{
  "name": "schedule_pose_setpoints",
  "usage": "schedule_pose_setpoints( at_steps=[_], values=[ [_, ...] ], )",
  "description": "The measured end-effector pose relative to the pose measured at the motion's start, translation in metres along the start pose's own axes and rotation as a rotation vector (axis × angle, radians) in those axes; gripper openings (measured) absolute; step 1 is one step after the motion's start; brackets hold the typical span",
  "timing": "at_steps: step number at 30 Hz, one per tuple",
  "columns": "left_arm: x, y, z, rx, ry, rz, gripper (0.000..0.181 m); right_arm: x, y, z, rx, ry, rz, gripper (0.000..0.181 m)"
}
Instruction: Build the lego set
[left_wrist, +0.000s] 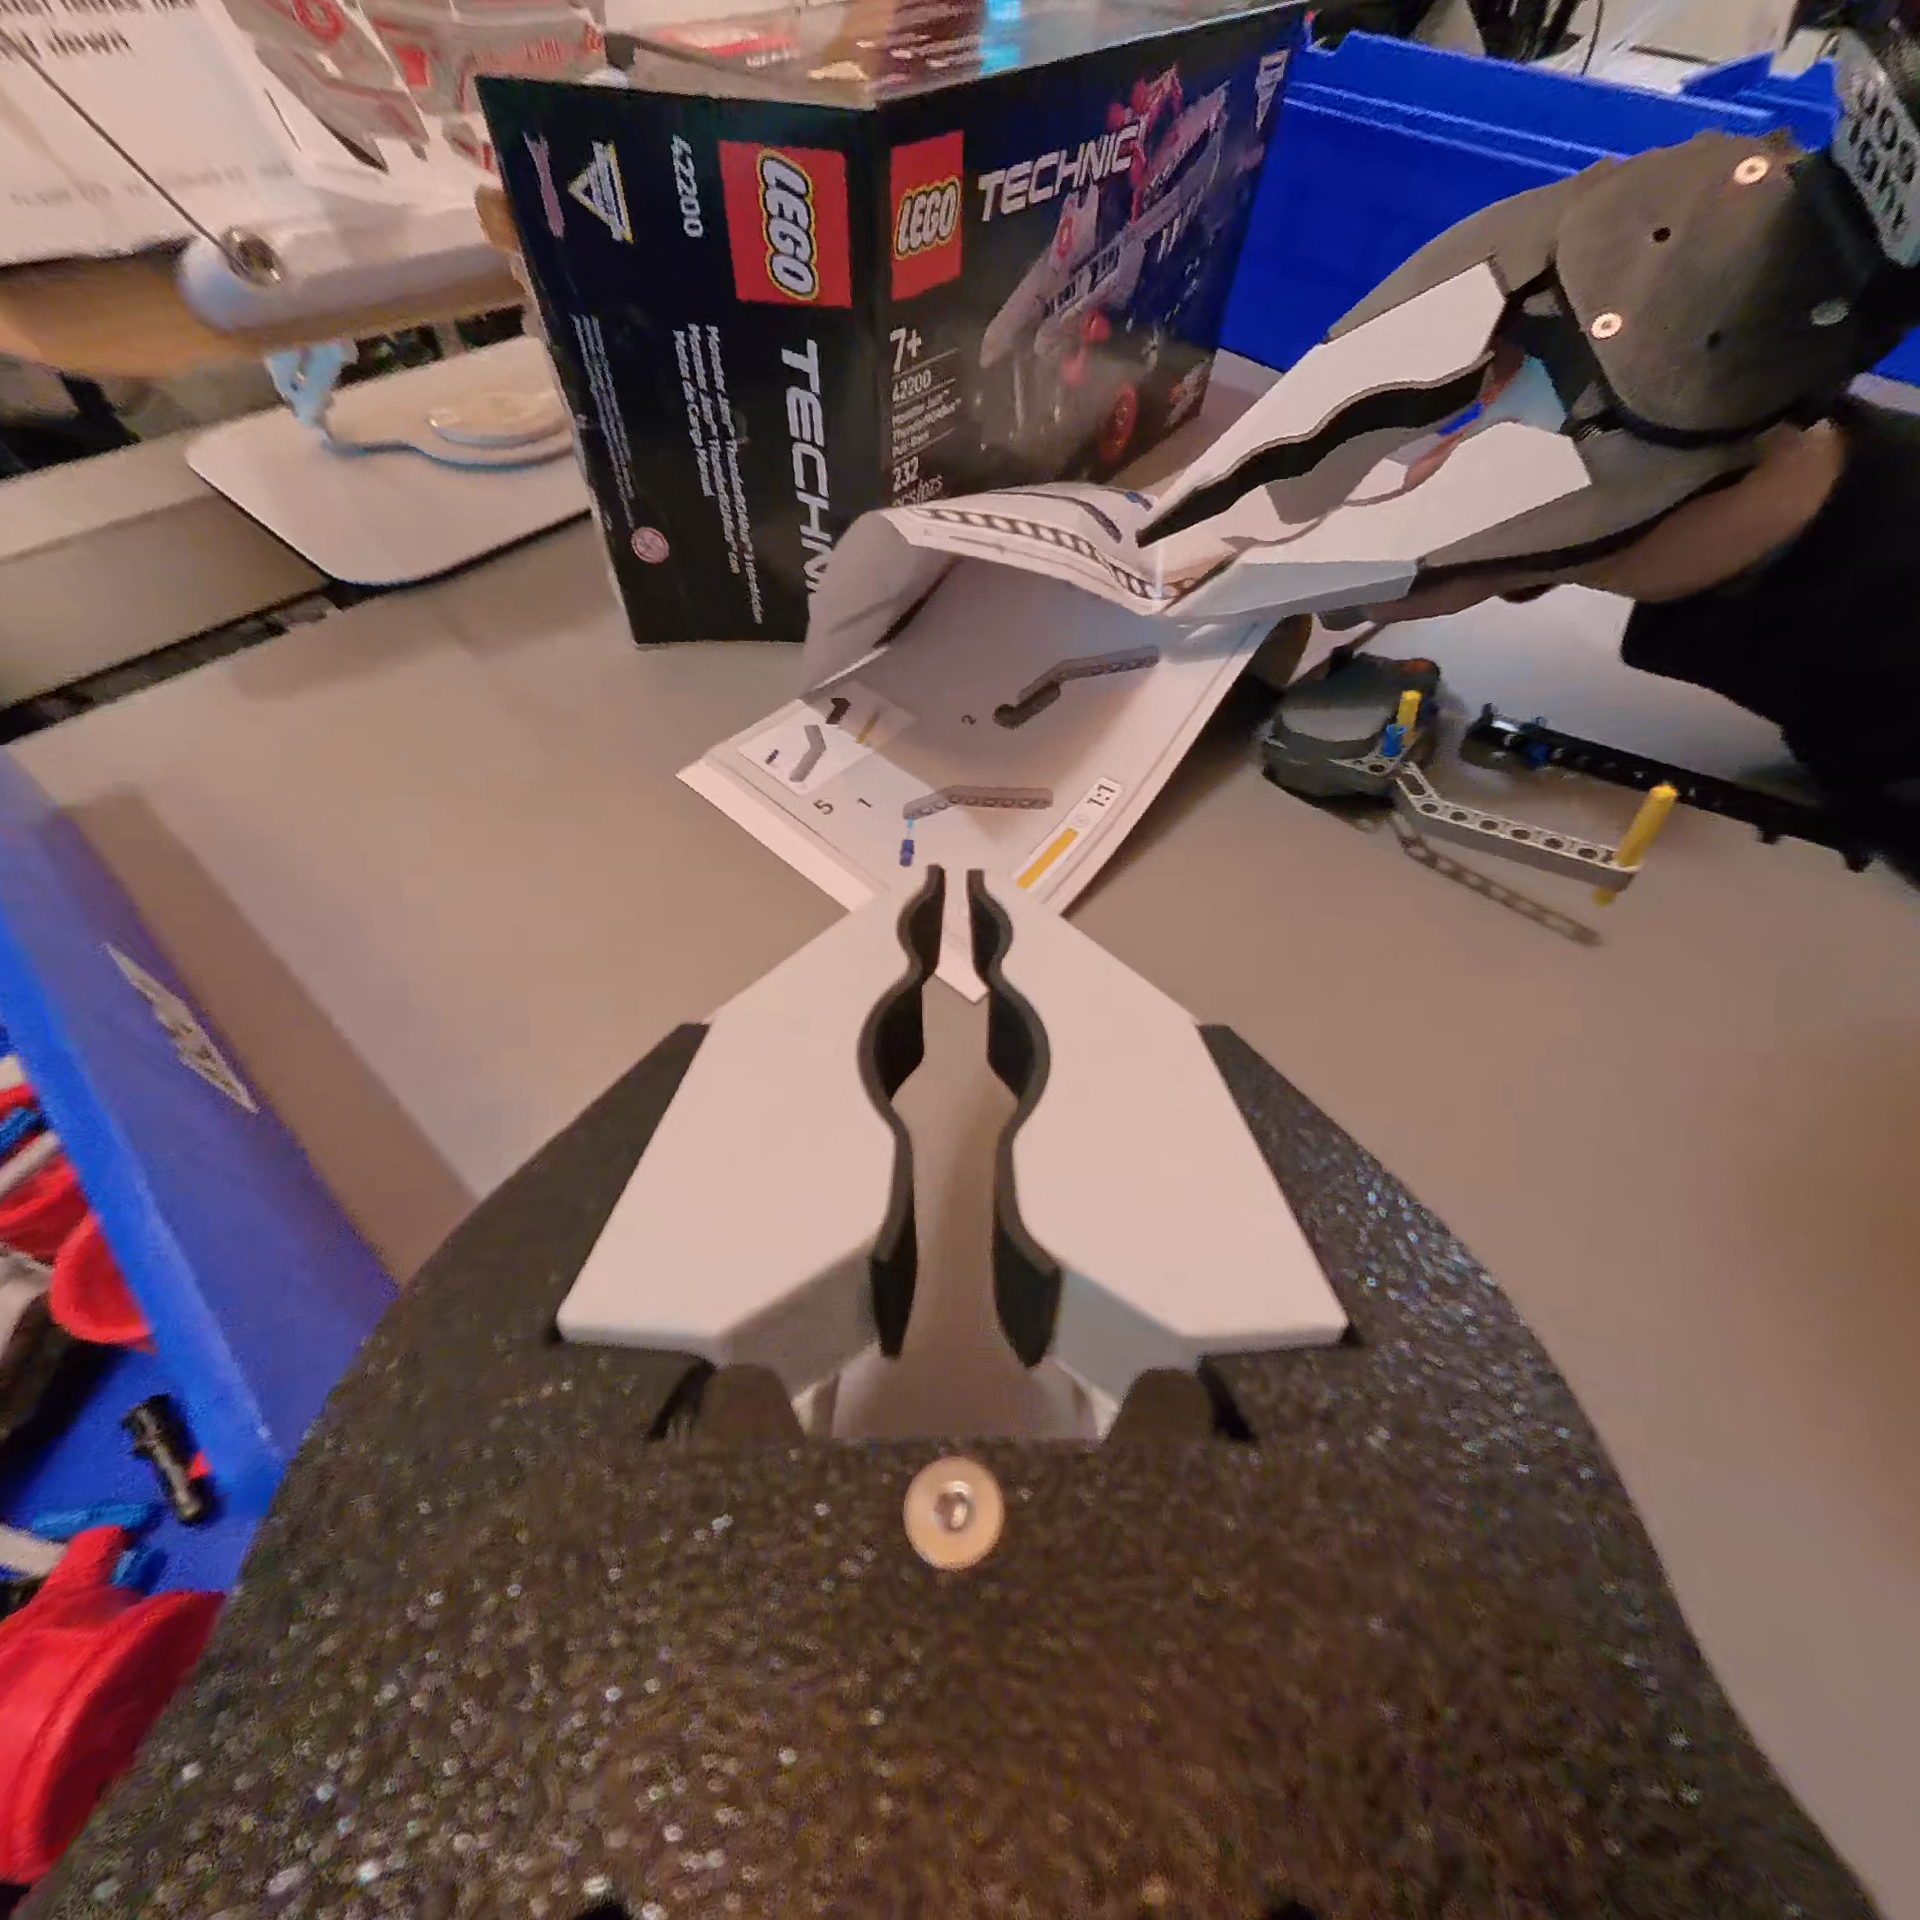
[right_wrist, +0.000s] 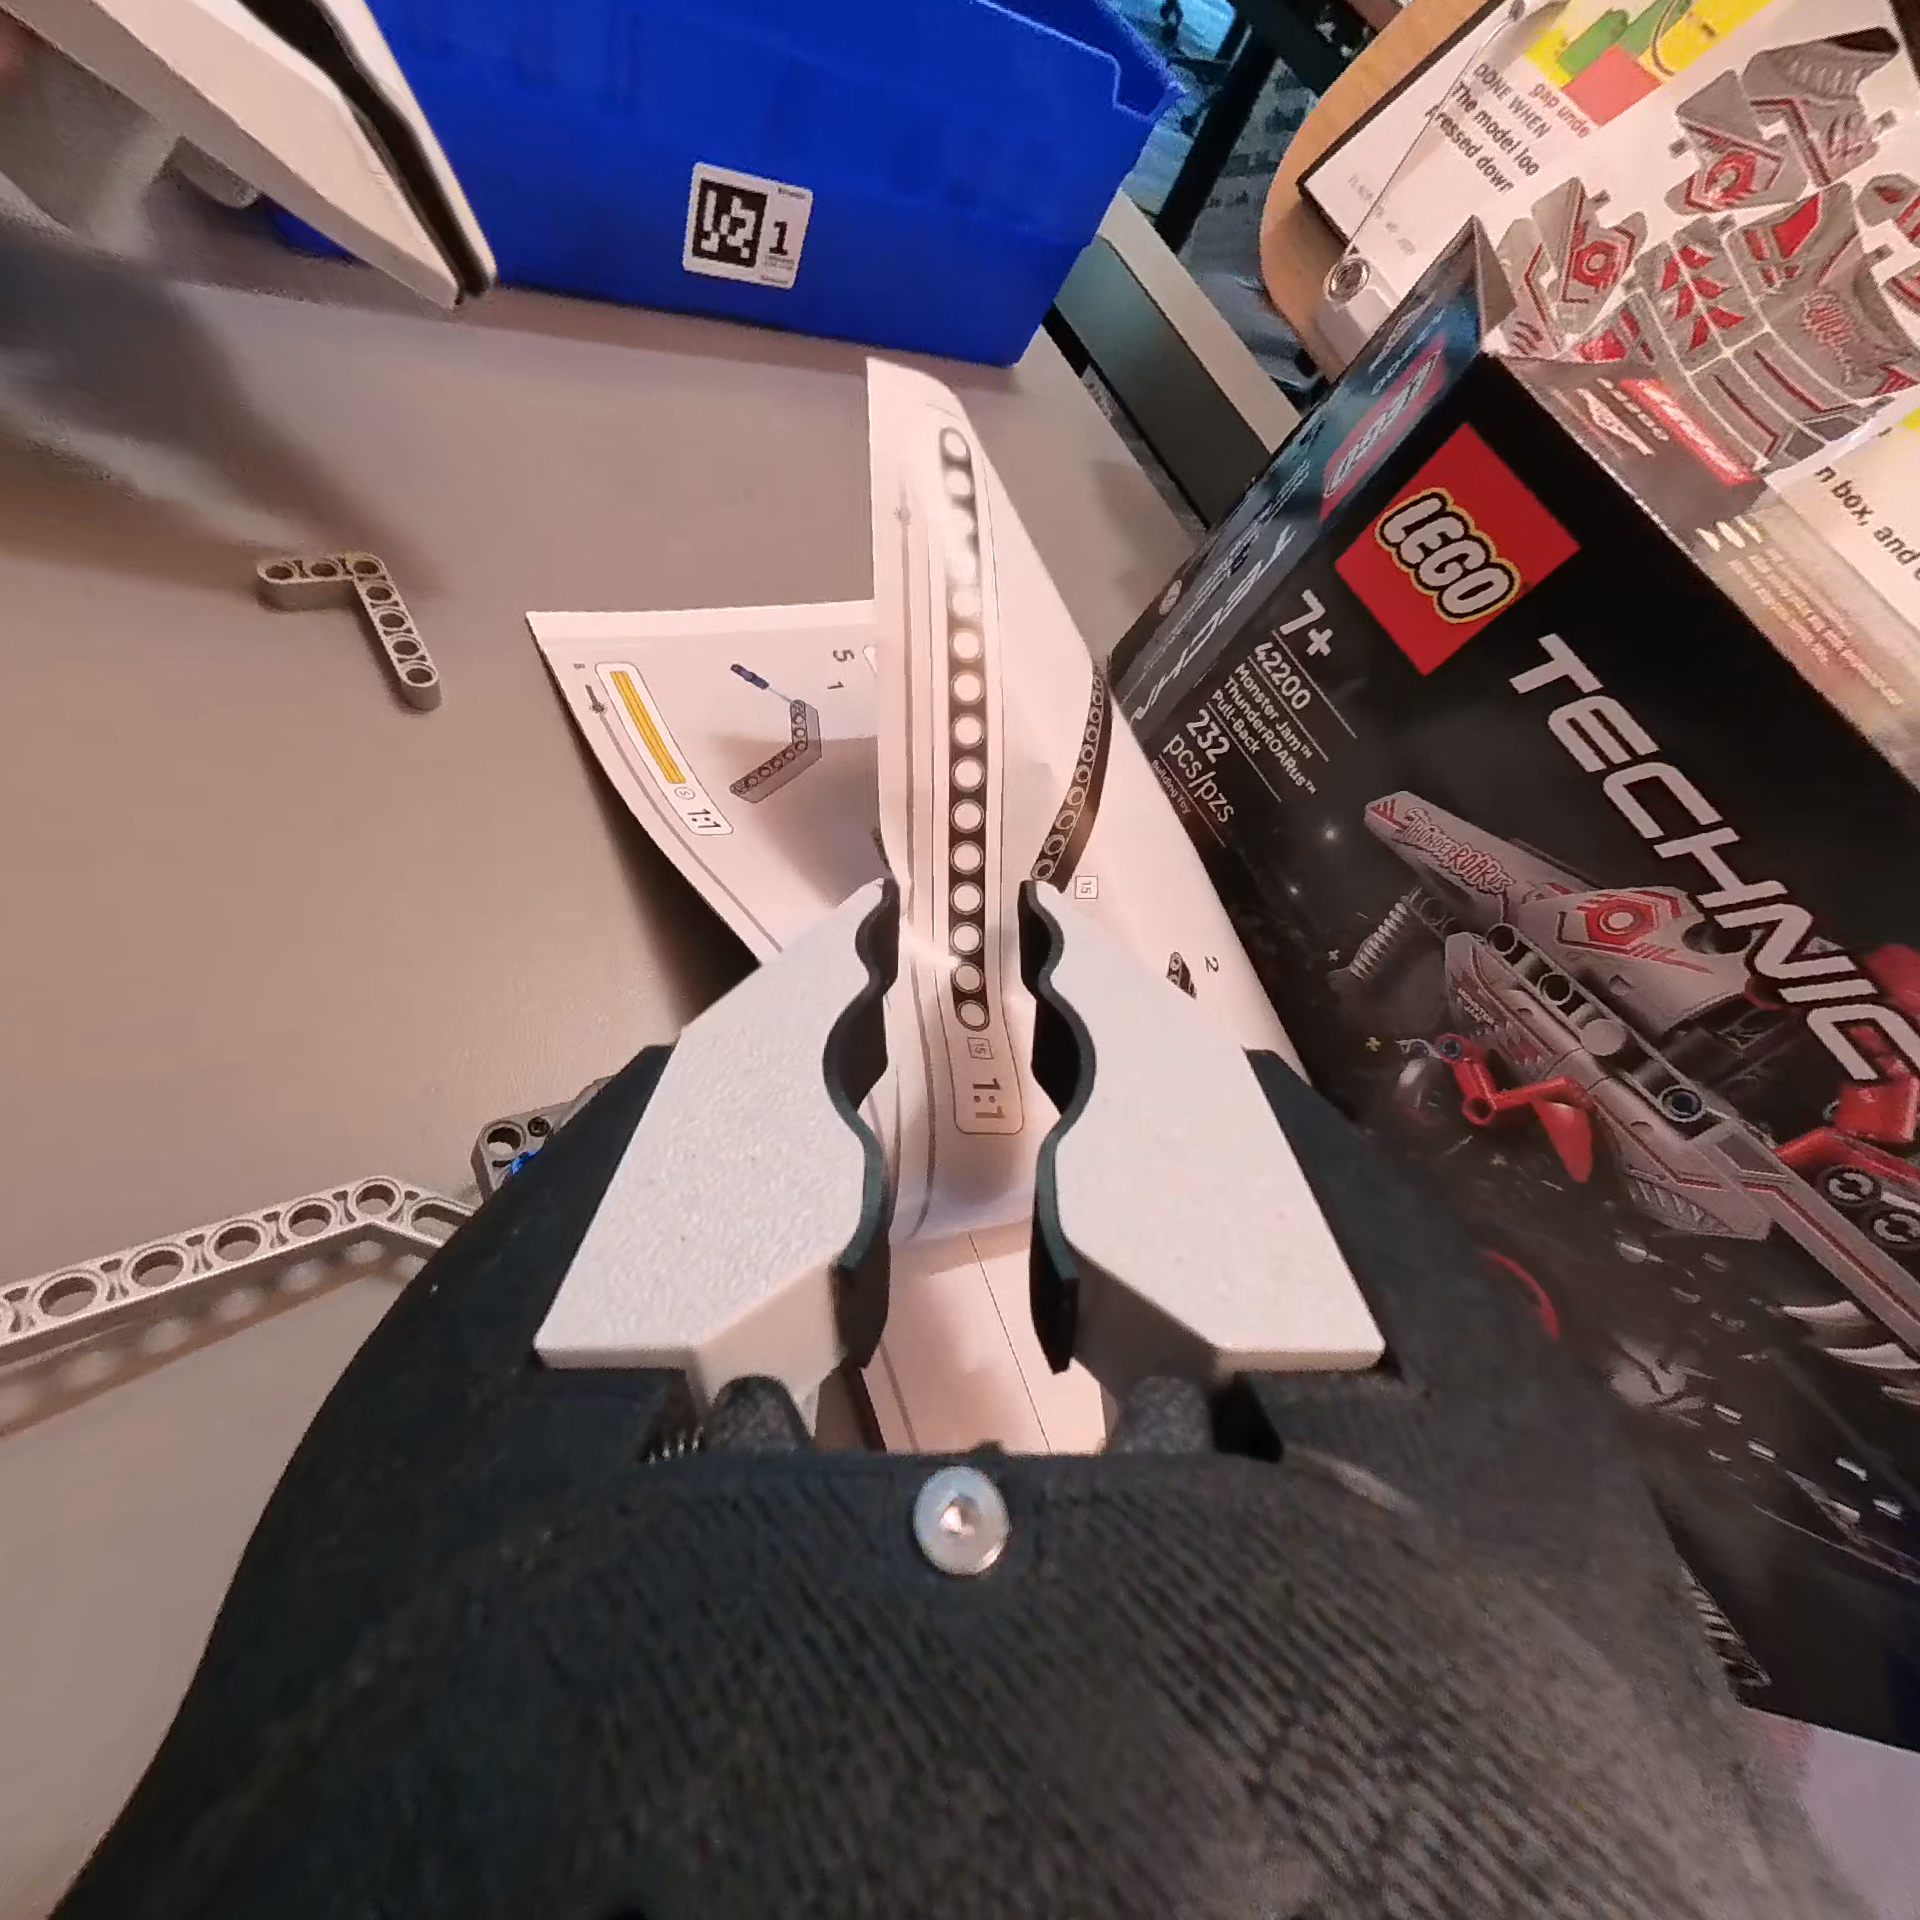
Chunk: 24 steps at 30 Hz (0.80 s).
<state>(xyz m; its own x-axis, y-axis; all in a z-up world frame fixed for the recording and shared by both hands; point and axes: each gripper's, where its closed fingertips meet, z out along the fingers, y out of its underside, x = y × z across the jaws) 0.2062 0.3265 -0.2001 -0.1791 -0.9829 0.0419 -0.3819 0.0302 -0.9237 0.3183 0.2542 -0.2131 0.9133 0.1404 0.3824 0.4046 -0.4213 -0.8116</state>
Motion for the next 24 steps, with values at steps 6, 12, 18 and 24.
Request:
schedule_pose_setpoints(
  at_steps=[6, 12, 18, 24],
  values=[
    [-0.0008, 0.0024, 0.0009, -0.008, 0.005, -0.017, 0.001, -0.0015, -0.0016, 0.0001, 0.005, -0.010, 0.003, 0.021],
    [-0.0006, 0.0048, 0.0019, -0.022, 0.007, -0.018, 0.001, -0.0028, -0.0003, 0.0009, -0.012, -0.008, -0.017, 0.021],
    [0.0002, 0.0070, 0.0024, -0.035, 0.011, -0.016, 0.001, -0.0023, -0.0008, 0.0008, -0.009, -0.004, -0.019, 0.020],
    [0.0011, 0.0090, 0.0032, -0.046, 0.015, -0.011, 0.001, -0.0032, -0.0014, 0.0011, -0.003, -0.010, -0.013, 0.017]
  ],
)
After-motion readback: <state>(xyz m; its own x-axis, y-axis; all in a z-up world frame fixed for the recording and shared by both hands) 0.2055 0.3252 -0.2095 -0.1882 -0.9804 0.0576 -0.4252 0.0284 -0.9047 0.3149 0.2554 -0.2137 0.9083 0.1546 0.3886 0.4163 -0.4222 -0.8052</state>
